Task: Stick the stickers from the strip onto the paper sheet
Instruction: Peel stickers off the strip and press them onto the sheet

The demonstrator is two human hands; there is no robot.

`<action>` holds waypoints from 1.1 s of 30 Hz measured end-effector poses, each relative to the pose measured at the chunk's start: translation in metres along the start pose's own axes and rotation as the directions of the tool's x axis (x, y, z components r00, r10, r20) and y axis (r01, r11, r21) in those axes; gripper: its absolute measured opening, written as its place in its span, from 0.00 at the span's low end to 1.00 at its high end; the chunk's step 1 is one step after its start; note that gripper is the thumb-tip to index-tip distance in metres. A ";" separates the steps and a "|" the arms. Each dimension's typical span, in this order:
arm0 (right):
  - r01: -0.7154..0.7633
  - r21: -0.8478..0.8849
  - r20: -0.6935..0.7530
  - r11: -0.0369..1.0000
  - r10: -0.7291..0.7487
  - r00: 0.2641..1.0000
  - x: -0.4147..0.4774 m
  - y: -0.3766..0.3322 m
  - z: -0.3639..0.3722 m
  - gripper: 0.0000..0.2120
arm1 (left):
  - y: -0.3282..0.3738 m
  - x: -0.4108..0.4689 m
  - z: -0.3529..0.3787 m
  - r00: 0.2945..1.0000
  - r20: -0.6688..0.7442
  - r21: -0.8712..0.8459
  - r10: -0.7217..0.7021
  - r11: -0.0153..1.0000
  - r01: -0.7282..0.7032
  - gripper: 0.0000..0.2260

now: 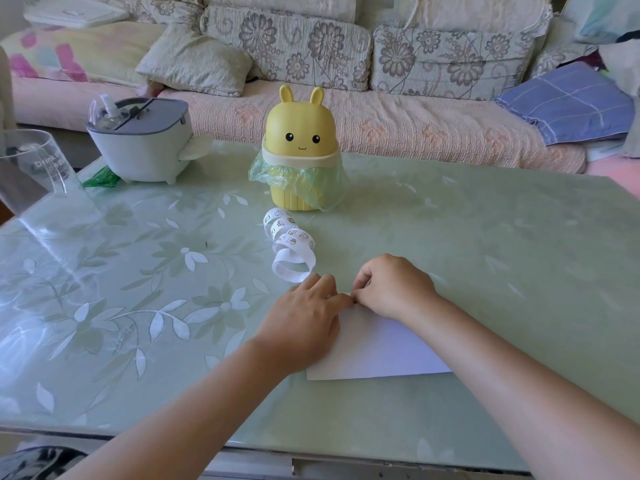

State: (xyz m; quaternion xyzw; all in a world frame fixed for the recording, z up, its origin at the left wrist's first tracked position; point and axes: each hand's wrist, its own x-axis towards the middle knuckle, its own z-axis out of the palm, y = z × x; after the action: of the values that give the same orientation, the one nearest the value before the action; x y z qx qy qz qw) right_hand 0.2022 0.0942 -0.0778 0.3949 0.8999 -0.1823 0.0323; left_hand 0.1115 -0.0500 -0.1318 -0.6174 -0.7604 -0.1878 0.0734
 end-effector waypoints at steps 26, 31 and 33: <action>0.423 -0.302 0.014 0.854 -0.440 0.898 -0.045 0.062 0.022 0.27 | 0.011 -0.001 -0.001 0.998 0.060 0.126 0.010 0.992 -0.017 0.22; 0.435 -0.299 0.014 0.850 -0.452 0.892 -0.047 0.066 0.022 0.28 | 0.007 0.001 -0.002 0.995 0.102 0.082 0.017 0.996 -0.025 0.21; 0.436 -0.305 0.004 0.847 -0.457 0.890 -0.046 0.066 0.023 0.28 | 0.005 0.000 -0.006 0.993 0.104 0.057 0.047 0.997 -0.053 0.18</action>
State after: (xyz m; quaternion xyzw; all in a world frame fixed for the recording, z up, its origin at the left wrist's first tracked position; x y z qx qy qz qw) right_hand 0.2794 0.0949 -0.1094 0.1715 0.9845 -0.0337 0.0169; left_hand 0.1161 -0.0513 -0.1255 -0.6426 -0.7527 -0.1311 0.0576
